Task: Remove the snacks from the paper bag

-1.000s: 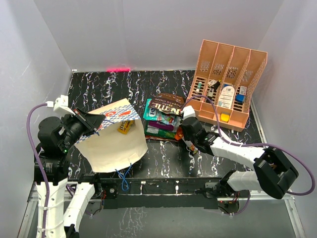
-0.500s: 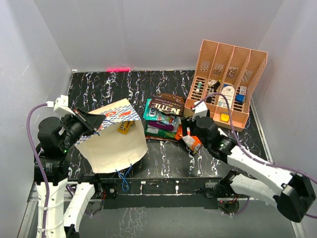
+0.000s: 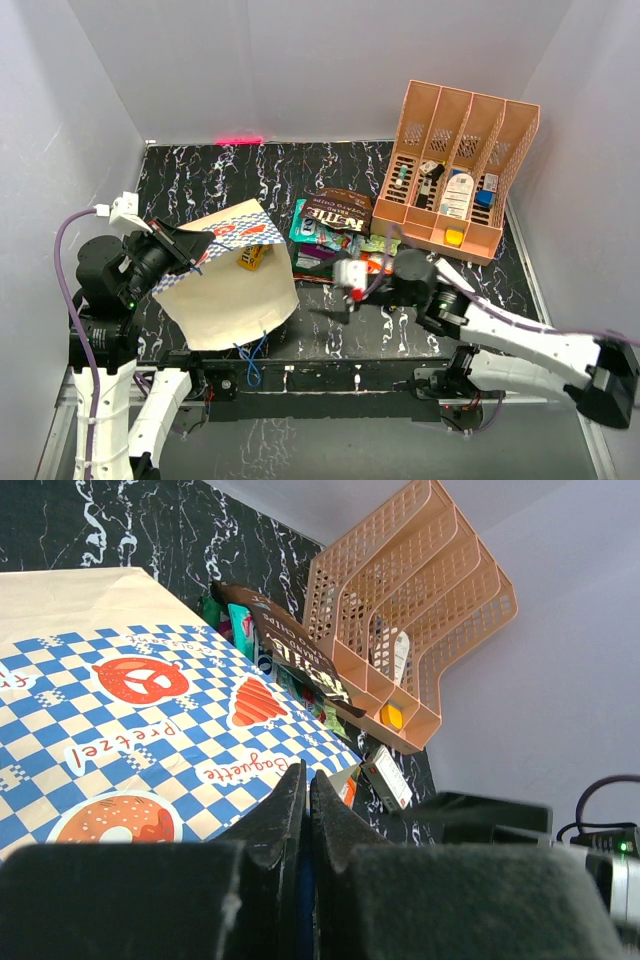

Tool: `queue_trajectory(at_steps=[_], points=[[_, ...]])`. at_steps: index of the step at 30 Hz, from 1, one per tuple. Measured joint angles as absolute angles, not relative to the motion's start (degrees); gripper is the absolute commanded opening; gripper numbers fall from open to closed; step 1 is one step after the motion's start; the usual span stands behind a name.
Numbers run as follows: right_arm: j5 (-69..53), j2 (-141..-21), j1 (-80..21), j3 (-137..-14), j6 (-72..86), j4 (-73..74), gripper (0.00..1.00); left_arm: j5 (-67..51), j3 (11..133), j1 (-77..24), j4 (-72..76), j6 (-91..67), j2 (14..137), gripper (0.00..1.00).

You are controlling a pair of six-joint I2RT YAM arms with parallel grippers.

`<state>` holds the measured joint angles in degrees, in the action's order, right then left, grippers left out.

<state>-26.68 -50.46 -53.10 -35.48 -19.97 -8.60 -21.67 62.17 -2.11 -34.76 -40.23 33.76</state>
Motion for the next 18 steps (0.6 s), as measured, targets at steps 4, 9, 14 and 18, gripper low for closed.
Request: queue_trajectory(at_steps=[4,9,14,18], points=[[-25.41,-61.65,-65.49,-42.24,-28.40,-9.47,0.77,-22.02,62.13,-2.11,-34.87,-40.69,33.87,0.00],[-20.18,-75.79,-73.25,-50.54,-35.03,-11.33,0.68,-22.72,61.19,-2.11,-34.79,-41.63,33.87,0.00],[-10.57,-88.31,-74.91,-57.84,-37.19,-12.43,0.58,-23.55,61.01,-2.11,-34.89,-43.29,33.74,0.00],[-0.30,-97.27,-75.00,-62.61,-36.95,-12.51,0.55,-24.51,61.01,-2.11,-34.98,-44.07,33.26,0.00]])
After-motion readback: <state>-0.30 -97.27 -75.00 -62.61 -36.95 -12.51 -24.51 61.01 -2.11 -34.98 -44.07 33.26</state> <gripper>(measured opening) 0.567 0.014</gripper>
